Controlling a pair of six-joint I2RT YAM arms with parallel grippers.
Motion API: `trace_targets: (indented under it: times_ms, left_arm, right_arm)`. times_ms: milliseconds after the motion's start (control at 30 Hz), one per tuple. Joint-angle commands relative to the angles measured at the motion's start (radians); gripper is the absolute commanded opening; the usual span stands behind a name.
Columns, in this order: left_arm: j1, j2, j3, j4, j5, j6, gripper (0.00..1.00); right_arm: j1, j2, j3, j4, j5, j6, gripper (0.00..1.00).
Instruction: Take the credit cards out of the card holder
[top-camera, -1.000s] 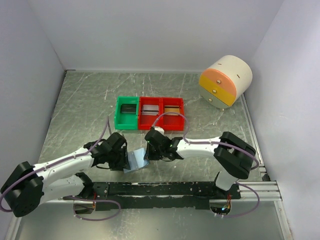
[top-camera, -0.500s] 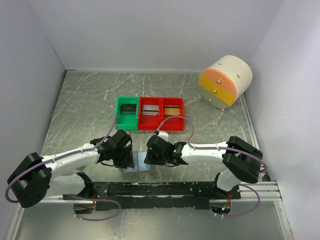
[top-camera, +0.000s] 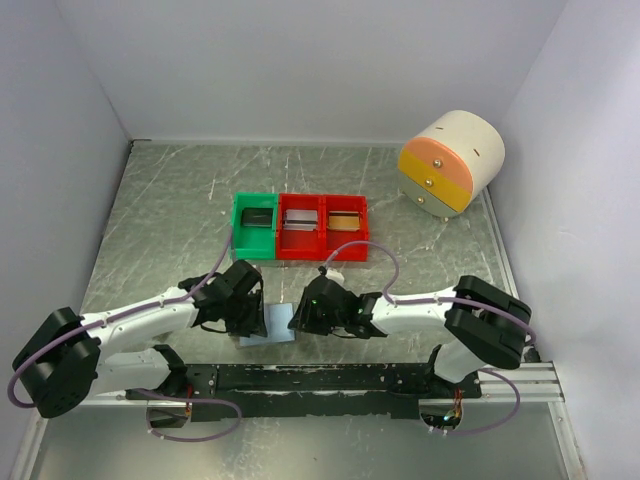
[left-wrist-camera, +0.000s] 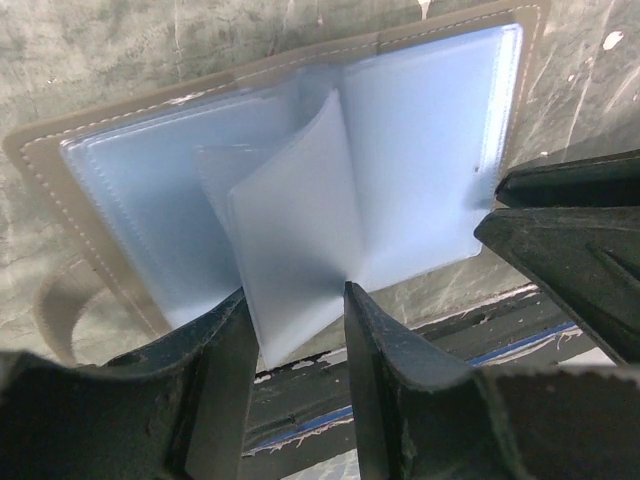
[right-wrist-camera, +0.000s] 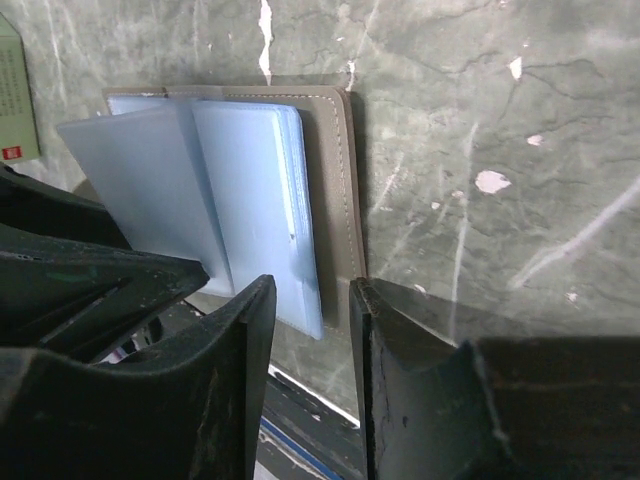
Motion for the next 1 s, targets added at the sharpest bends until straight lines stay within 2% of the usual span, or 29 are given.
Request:
trace_targets:
  times_ms: [0,100,267,467,633,800,967]
  left_arm:
    - [-0.007,0.003,0.01,-0.012,-0.022,0.017,0.49]
    - [-0.007,-0.004,0.0,-0.013,-0.021,0.011,0.49]
    - [-0.007,-0.027,-0.005,-0.036,-0.036,-0.006,0.5]
    - [-0.007,-0.083,0.041,-0.145,-0.124,-0.081,0.62]
    - [-0.006,-0.116,0.077,-0.204,-0.2,-0.124,0.65]
    - [-0.007,-0.077,0.053,-0.188,-0.204,-0.135,0.66]
    - [-0.007,-0.021,0.005,-0.133,-0.199,-0.139,0.6]
  right_arm:
    - [-0.007,0.034,-0.025,0.061,-0.021,0.044,0.35]
    - [-0.006,0.013,-0.03,0.061,-0.006,0.043,0.33]
    - [-0.009,-0.012,0.008,0.024,-0.005,-0.002,0.35]
    - [-0.008,-0.032,0.057,-0.033,0.009,-0.039,0.37]
    - [-0.007,-0.016,0.046,0.009,-0.019,-0.032,0.38]
    - [-0.008,0.038,0.041,0.011,-0.032,-0.007,0.38]
    - [-0.007,0.077,0.002,0.067,-0.056,0.019,0.38]
